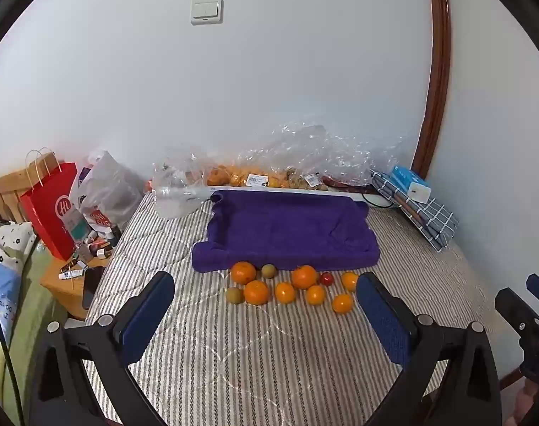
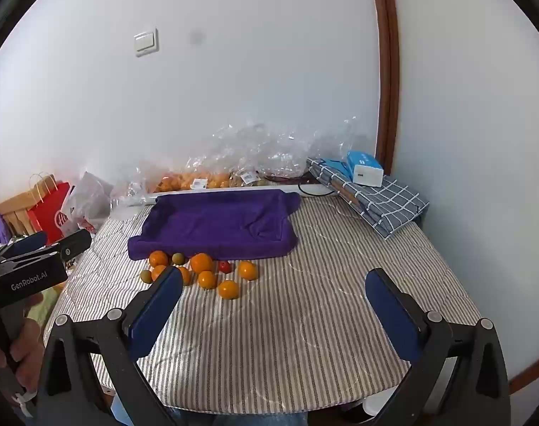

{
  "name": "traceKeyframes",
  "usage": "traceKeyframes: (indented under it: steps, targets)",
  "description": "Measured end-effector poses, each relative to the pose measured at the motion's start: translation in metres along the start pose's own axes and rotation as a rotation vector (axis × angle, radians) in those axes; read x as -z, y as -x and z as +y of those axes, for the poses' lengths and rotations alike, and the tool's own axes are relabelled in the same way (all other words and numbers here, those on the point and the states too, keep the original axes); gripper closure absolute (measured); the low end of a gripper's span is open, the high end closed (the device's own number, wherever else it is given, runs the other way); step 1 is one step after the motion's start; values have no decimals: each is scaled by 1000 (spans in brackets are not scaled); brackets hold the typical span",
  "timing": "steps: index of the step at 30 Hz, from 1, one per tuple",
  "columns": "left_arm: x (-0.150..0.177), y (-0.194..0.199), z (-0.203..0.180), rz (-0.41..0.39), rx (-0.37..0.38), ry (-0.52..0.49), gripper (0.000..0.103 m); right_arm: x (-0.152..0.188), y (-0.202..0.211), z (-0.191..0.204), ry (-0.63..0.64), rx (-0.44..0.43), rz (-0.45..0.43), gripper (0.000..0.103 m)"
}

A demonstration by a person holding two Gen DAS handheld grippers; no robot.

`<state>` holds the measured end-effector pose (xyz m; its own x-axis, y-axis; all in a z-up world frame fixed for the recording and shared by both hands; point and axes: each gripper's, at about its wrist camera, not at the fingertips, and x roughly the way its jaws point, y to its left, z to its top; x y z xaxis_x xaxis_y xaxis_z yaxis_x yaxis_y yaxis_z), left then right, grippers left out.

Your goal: Organize fruits

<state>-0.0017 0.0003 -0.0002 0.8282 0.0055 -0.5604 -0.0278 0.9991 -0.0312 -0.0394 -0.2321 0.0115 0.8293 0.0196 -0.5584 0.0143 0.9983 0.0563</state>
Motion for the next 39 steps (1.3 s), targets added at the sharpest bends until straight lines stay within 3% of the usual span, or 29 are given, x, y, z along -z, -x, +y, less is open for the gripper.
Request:
traceKeyframes:
  steps: [6,10,39]
  targets:
    - [5,5,-6,-9,-32,-10,0,0,2,-1,3,5,0,1]
    - [-2,6,-3,13,19,2,0,1,7,0,7,9,0,1]
    - [1,11,-8,6,32,-2,0,-1,11,6,4,-4,-4,1]
